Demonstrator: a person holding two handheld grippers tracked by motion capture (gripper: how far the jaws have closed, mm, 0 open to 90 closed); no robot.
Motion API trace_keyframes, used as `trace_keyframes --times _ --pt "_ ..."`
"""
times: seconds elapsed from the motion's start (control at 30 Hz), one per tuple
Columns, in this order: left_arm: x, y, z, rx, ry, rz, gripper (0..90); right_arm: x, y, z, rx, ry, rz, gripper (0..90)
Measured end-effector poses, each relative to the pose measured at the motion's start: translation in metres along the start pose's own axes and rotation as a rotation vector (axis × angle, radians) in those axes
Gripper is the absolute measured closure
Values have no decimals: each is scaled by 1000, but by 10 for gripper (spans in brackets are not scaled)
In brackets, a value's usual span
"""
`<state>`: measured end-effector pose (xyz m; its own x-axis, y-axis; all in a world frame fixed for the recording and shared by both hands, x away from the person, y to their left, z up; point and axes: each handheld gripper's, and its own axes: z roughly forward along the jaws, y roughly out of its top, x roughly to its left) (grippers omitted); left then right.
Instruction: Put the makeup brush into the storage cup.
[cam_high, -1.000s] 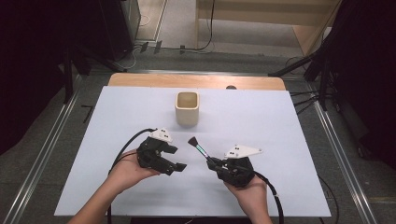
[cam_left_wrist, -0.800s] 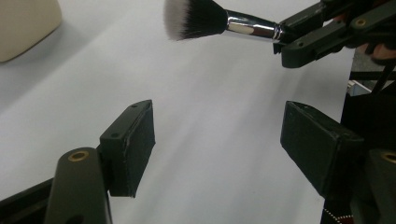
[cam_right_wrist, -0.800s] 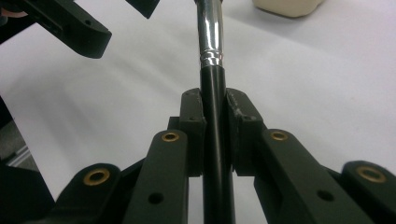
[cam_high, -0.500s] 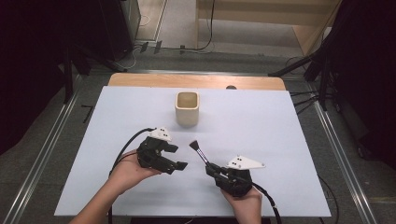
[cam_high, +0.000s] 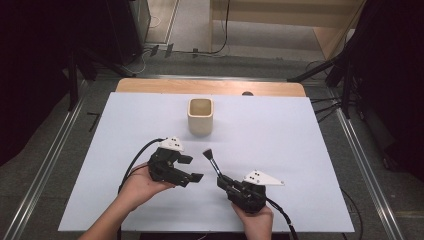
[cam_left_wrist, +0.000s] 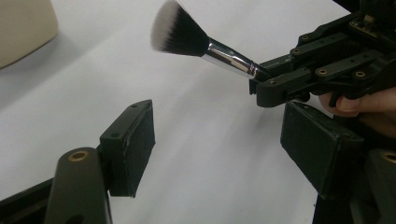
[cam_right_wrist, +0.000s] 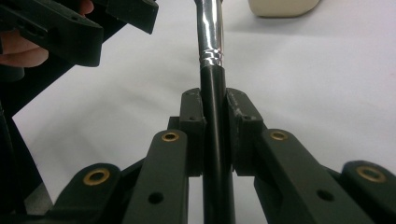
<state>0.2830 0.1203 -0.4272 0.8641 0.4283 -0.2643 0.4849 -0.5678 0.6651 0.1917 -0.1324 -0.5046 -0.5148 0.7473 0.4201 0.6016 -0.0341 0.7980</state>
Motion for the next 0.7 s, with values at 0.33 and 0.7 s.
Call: trace_keyframes --times 0.33,0.7 --pt "-1 1 2 -26 0 -22 268 -4 -4 2 -84 23 51 793" --pt "-3 2 2 -74 -18 -62 264 0 -6 7 -132 29 76 792"
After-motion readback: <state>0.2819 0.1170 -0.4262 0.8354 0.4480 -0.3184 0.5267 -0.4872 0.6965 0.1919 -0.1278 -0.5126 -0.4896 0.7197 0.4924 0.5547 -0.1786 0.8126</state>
